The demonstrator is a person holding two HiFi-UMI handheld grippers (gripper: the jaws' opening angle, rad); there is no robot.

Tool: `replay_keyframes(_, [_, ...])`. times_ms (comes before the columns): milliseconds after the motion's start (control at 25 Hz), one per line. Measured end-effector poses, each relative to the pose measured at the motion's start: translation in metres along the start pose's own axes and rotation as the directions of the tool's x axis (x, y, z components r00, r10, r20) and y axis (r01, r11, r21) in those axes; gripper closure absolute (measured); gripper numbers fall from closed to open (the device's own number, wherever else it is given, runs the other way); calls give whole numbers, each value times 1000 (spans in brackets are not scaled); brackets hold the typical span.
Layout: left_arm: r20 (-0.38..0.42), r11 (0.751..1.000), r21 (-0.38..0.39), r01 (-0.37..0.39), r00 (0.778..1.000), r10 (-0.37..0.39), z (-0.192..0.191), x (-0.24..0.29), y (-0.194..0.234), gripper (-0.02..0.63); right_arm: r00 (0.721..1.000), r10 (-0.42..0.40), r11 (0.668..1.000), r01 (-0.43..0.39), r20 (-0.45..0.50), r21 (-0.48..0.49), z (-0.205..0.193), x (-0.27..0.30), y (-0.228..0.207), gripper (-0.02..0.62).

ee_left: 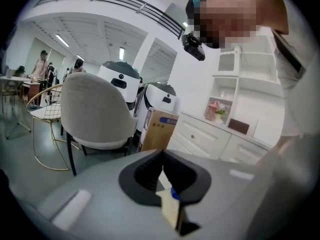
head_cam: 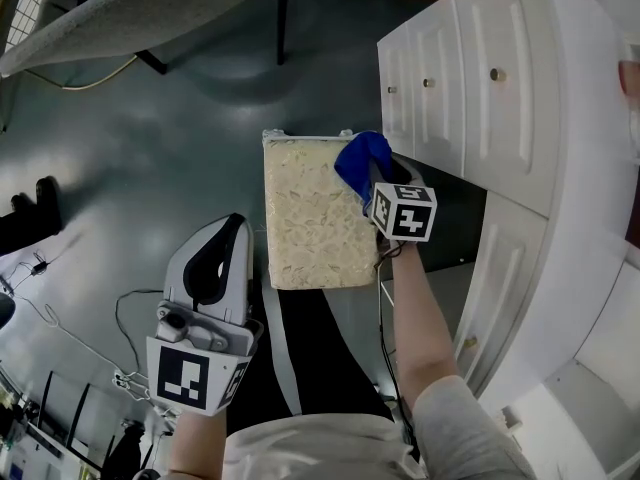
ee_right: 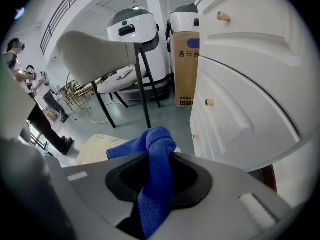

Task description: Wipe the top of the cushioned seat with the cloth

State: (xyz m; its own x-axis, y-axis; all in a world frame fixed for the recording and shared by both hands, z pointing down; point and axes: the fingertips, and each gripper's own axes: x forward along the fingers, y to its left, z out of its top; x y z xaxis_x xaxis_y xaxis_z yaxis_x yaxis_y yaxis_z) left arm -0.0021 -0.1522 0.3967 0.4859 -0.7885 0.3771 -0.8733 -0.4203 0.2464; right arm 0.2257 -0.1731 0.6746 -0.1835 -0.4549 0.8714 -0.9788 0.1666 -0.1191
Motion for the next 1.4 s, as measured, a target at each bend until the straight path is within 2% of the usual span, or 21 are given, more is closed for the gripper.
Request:
replay_keyframes(160, [-7, 1000, 14, 1, 1000, -1, 0, -1, 2, 620, 999, -35, 999, 35, -12, 23, -5, -2, -16, 492])
replay_keyframes(560, [7, 1000, 9, 13, 1000, -13, 1, 1, 6, 620, 1000, -22, 999, 22, -2, 35, -13, -5, -11, 505])
replay_keyframes(1000, [8, 1000, 21, 22, 1000, -22, 1, -7, 4, 620, 1000, -5, 999, 6, -22, 39, -63, -30, -1, 506])
replay_keyframes(1200, [15, 1000, 18, 15, 1000, -15, 0, -13, 7, 620, 998, -39, 999, 40, -54, 15, -60, -29, 4, 506])
replay_keyframes(1400, [18, 1000, 11, 2, 1000, -2, -4, -21, 11, 620, 998, -60, 997, 61, -35, 41, -58, -29, 14, 506])
